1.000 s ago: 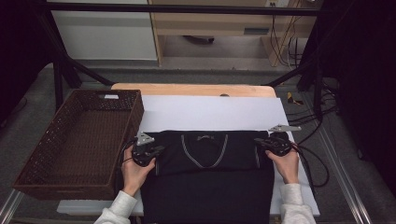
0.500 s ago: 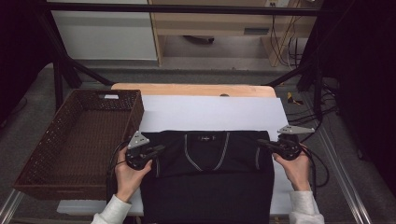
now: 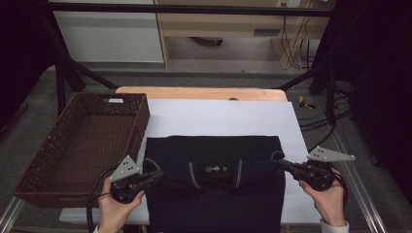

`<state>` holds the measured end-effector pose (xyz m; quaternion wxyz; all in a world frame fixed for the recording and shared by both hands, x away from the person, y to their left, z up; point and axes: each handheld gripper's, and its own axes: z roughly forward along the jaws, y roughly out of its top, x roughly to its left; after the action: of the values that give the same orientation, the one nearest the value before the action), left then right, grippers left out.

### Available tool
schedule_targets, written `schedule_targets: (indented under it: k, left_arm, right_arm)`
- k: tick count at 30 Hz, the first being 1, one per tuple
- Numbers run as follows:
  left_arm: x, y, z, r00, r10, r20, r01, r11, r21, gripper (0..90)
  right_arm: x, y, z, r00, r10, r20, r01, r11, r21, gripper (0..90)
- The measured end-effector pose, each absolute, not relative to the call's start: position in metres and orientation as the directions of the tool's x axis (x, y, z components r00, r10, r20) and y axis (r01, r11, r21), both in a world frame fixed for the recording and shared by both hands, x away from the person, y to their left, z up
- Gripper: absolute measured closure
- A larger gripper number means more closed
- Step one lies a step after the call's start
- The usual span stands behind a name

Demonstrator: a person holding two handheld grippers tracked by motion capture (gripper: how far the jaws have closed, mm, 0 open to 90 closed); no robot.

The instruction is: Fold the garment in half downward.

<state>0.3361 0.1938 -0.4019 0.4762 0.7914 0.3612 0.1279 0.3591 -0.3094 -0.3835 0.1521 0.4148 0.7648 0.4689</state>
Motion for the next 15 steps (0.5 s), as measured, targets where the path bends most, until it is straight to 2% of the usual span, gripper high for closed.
schedule_targets:
  k: [8,11,13,15]
  left_arm:
    - [0.315,0.188,-0.444,0.714,0.681,-0.161,0.517,-0.358,0.778,83.7]
    - [0.316,0.185,-0.453,0.711,0.679,-0.181,0.536,-0.357,0.765,77.4]
    - [0.319,0.181,-0.453,0.718,0.673,-0.180,0.526,-0.355,0.773,73.6]
    - [0.322,0.174,-0.451,0.722,0.670,-0.171,0.506,-0.343,0.791,65.4]
  right_arm:
    - [0.332,-0.313,-0.430,-0.559,0.796,0.233,0.635,0.231,0.737,90.0]
    - [0.329,-0.314,-0.449,-0.534,0.806,0.255,0.682,0.233,0.694,88.9]
    - [0.330,-0.312,-0.455,-0.529,0.810,0.253,0.686,0.233,0.689,85.9]
    - [0.332,-0.309,-0.452,-0.543,0.803,0.247,0.662,0.228,0.714,75.0]
